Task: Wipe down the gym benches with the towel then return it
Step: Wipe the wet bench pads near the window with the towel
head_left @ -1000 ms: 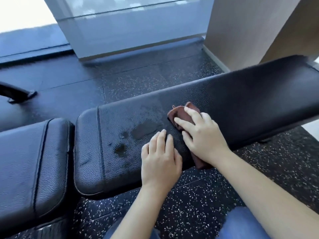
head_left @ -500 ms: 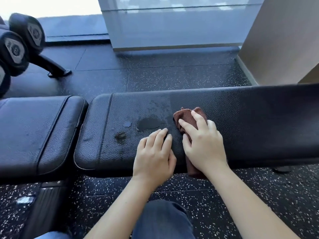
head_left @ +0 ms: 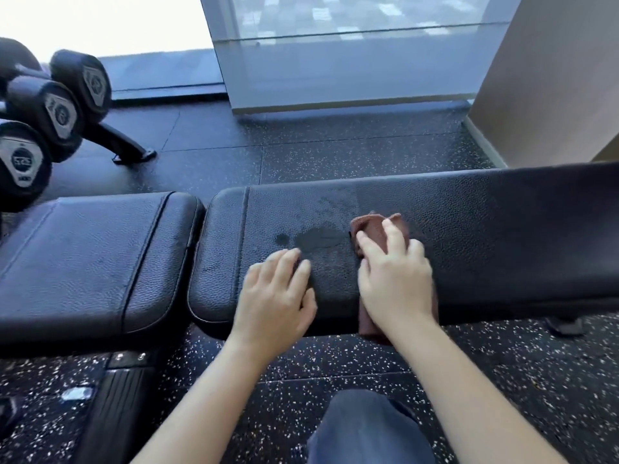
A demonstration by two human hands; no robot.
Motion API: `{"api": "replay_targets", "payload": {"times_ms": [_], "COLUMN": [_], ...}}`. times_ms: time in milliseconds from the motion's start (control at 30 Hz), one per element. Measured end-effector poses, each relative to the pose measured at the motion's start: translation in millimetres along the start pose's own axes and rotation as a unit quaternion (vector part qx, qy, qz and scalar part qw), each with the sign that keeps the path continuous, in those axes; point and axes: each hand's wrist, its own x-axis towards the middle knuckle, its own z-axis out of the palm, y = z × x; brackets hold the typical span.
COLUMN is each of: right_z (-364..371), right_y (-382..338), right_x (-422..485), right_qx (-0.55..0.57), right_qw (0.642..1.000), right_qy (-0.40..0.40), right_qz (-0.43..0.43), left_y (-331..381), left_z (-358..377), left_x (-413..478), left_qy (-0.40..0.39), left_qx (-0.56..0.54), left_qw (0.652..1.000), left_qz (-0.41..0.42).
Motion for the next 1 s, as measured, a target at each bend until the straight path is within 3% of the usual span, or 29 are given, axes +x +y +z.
{"api": "replay_targets", "payload": {"times_ms": [233,400,533,633,733,1000], "right_z": [16,25,21,6,7,36], "right_y": [-27,-26,-28,-28,-27,-35], "right_x": [17,105,64,-4,-9,138], "right_qx": [-0.001,-0.006,-0.032,0.01,0.021,-0.003], "right_qw": [0.999,0.995,0.998,0.999,0.997,0.991], "right_qy": [0.002,-0.094,-0.055,-0.006,0.009,-0.133], "right_qz": [-0.032,-0.013,-0.022,-0.052,-0.077,-0.029], "left_y": [-10,-12,-12,-11,-10,-10], "left_z": [4,5,5,5,4,5], "left_x": [-6,-6,-6,-6,-6,-6], "left_qy": [-0.017,-0.015,-0.014,-0.022,-0.03,-0.018], "left_qx": [-0.004,-0.012,-0.013,-0.019,-0.017,-0.014], "left_qw": [1.0,1.0,1.0,1.0,0.999,1.0], "left_qz": [0.011,0.012,0.006,0.001,-0.007,-0.004]}}
